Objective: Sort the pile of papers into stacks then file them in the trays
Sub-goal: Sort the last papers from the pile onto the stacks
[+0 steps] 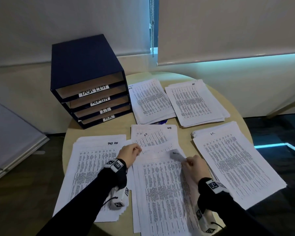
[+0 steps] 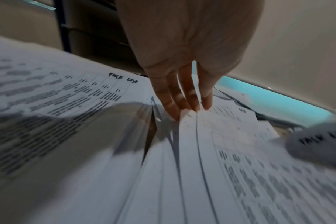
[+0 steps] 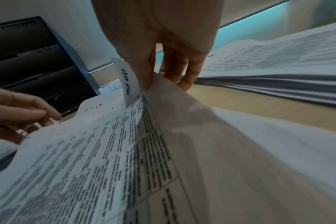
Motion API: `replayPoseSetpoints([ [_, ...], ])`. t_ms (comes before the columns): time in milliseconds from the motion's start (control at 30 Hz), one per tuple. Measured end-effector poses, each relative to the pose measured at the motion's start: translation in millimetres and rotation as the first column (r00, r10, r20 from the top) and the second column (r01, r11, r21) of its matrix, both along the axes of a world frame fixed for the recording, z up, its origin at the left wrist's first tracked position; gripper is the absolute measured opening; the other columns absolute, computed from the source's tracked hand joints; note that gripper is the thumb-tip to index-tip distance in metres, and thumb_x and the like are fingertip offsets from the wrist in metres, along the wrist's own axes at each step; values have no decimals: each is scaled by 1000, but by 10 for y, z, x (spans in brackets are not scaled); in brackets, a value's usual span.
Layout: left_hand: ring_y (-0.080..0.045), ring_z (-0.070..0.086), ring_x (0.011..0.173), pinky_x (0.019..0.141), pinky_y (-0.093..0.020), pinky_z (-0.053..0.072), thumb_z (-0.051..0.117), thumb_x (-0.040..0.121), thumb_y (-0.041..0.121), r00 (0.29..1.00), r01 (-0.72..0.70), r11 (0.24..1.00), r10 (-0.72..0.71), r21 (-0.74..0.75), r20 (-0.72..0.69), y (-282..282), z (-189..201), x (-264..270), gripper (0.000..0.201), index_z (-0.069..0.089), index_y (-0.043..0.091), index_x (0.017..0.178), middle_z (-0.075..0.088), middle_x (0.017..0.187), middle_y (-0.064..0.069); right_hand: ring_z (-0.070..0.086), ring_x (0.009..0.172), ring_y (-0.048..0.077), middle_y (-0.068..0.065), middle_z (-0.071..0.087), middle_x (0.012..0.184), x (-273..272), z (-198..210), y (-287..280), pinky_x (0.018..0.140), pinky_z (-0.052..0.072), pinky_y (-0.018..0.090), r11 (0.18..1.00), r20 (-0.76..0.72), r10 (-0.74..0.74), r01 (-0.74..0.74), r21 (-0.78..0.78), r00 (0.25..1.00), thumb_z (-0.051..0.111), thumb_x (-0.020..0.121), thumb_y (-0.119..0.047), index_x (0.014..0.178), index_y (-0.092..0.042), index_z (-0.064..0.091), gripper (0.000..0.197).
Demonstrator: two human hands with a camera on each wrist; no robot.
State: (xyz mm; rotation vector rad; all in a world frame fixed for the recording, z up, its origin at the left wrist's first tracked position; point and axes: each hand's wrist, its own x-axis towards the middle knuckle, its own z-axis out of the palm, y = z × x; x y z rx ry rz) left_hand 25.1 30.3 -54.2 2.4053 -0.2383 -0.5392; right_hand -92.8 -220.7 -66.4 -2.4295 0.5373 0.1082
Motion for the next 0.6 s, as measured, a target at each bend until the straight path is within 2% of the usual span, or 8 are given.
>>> replayPoseSetpoints([
  [33,-22,66,88,78,-31,51,45,95,8,998,-51,998,50,-29,-37,11,4,17,25,66,19,85,69,87,-4,57,69,24,6,59,78,-30,9,-24,63,46,30,1000,23,4,-5,25,1000,63,89,-15,91,-14,72,10],
  [100,-23,65,87,78,-32,51,47,94,7,991,-104,993,99,-61,-92,28,12,42,25,67,19,83,68,84,-5,61,71,24,7,67,79,-103,-6,-84,67,51,32,995,45,-17,13,101,999,61,86,-4,114,-17,65,31],
  [167,-25,64,85,80,-34,52,52,93,8,987,-106,992,96,-70,-125,36,16,54,23,67,22,81,68,85,-6,61,69,25,4,66,74,-171,-13,-158,64,49,31,989,48,-49,42,139,998,58,86,-1,99,-22,60,25],
  [267,-25,59,74,69,-29,48,55,91,9,985,-92,991,77,-93,-154,49,23,57,21,67,23,80,66,84,-7,60,68,22,-2,66,70,-281,-42,-257,59,44,21,979,85,-72,53,199,994,60,85,3,70,-26,53,33],
  [333,-20,55,69,64,-25,43,57,90,9,983,-85,991,66,-105,-170,54,35,52,18,67,22,82,62,80,-5,61,71,17,-5,67,69,-329,-35,-275,61,43,16,959,92,-73,45,279,993,60,83,7,67,-22,59,34],
  [400,-19,52,65,61,-26,41,61,87,13,983,-82,991,63,-103,-172,68,30,35,10,67,19,84,59,76,-1,61,72,17,-5,68,71,-337,-37,-253,64,46,21,948,99,-59,24,317,993,60,83,7,68,-18,62,30],
  [500,-20,53,65,61,-31,44,70,76,18,985,-15,993,-5,-114,-174,63,35,3,7,67,20,82,58,73,3,56,65,14,-2,62,67,-311,-63,-180,59,45,23,949,99,-11,-21,315,995,58,88,1,68,-15,55,26],
  [600,-12,57,71,64,-25,48,71,76,21,981,189,976,-182,111,-68,-31,116,-21,12,62,23,81,60,79,7,51,63,19,3,59,68,-250,-122,-124,59,41,26,958,37,-12,1,288,999,57,84,4,73,-8,55,18],
])
